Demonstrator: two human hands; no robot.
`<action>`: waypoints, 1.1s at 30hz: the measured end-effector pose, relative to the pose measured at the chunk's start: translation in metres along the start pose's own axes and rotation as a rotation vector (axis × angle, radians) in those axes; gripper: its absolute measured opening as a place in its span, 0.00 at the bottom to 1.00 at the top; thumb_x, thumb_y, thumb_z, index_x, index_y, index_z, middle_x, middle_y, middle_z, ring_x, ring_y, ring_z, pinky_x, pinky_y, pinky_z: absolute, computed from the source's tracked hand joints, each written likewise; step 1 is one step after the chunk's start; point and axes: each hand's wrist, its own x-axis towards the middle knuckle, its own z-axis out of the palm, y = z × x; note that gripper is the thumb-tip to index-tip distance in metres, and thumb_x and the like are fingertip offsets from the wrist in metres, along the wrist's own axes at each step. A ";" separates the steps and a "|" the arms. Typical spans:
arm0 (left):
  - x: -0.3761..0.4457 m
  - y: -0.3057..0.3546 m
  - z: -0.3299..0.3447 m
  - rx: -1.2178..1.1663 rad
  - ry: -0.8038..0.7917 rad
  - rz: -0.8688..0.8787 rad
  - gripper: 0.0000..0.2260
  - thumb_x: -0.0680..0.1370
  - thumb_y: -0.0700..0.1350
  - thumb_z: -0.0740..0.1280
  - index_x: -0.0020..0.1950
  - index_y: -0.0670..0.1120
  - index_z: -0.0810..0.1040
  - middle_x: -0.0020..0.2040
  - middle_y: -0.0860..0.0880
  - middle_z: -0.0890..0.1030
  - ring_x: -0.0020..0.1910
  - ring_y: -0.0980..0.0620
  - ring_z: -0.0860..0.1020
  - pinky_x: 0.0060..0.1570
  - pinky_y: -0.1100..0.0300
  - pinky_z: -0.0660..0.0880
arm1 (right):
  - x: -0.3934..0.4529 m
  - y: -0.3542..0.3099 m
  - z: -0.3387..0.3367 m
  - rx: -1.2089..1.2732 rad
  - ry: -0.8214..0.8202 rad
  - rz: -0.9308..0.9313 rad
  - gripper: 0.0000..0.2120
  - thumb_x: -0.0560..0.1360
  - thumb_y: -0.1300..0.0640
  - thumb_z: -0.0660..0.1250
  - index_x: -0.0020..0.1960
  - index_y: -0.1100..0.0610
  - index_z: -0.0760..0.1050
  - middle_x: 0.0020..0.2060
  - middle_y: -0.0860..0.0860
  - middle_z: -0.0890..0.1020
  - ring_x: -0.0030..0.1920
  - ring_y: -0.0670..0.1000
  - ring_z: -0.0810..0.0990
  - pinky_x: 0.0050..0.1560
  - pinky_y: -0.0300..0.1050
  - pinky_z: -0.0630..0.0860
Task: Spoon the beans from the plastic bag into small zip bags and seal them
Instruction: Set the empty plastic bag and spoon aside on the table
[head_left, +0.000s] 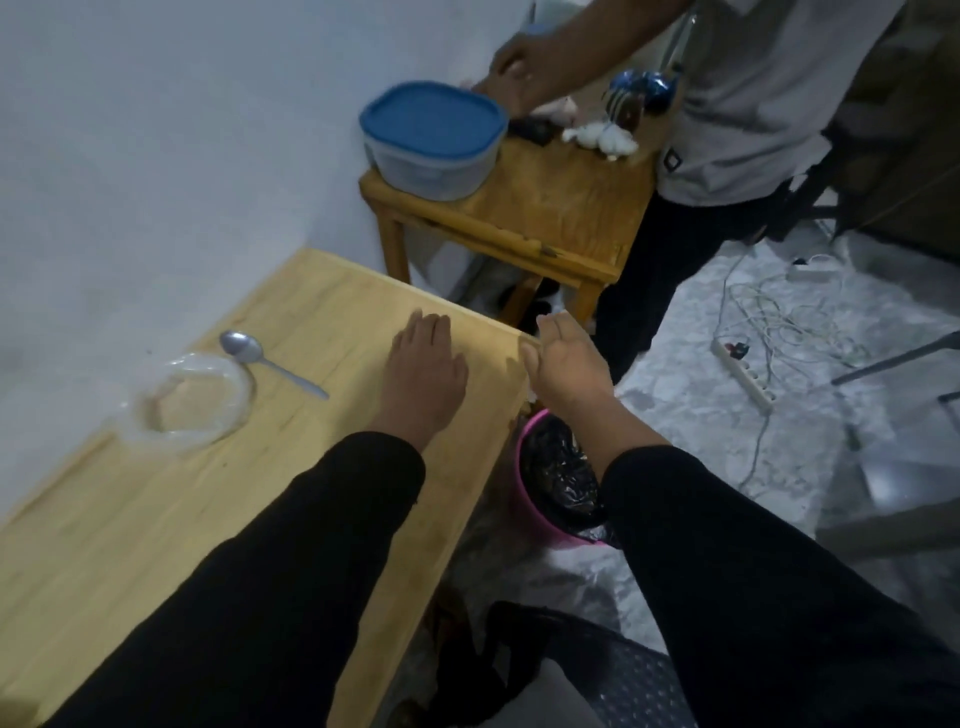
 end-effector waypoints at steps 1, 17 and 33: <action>-0.004 -0.006 -0.011 0.011 0.028 -0.023 0.23 0.81 0.47 0.56 0.73 0.39 0.61 0.72 0.40 0.65 0.74 0.43 0.59 0.71 0.49 0.58 | 0.000 -0.011 -0.006 0.002 0.007 -0.021 0.23 0.81 0.51 0.54 0.72 0.61 0.60 0.71 0.56 0.65 0.73 0.53 0.59 0.72 0.47 0.58; -0.138 -0.137 -0.074 0.119 0.124 -0.384 0.14 0.65 0.33 0.73 0.48 0.30 0.77 0.45 0.34 0.78 0.48 0.33 0.79 0.40 0.45 0.80 | -0.017 -0.179 0.059 0.137 -0.209 -0.415 0.24 0.79 0.52 0.58 0.72 0.59 0.60 0.70 0.55 0.65 0.70 0.54 0.64 0.64 0.47 0.65; -0.172 -0.176 0.014 -0.065 0.007 -0.694 0.26 0.82 0.49 0.50 0.76 0.37 0.52 0.77 0.40 0.52 0.76 0.44 0.47 0.75 0.52 0.48 | 0.014 -0.240 0.153 0.432 -0.329 -0.458 0.28 0.73 0.52 0.70 0.70 0.52 0.66 0.70 0.52 0.68 0.68 0.50 0.67 0.60 0.36 0.63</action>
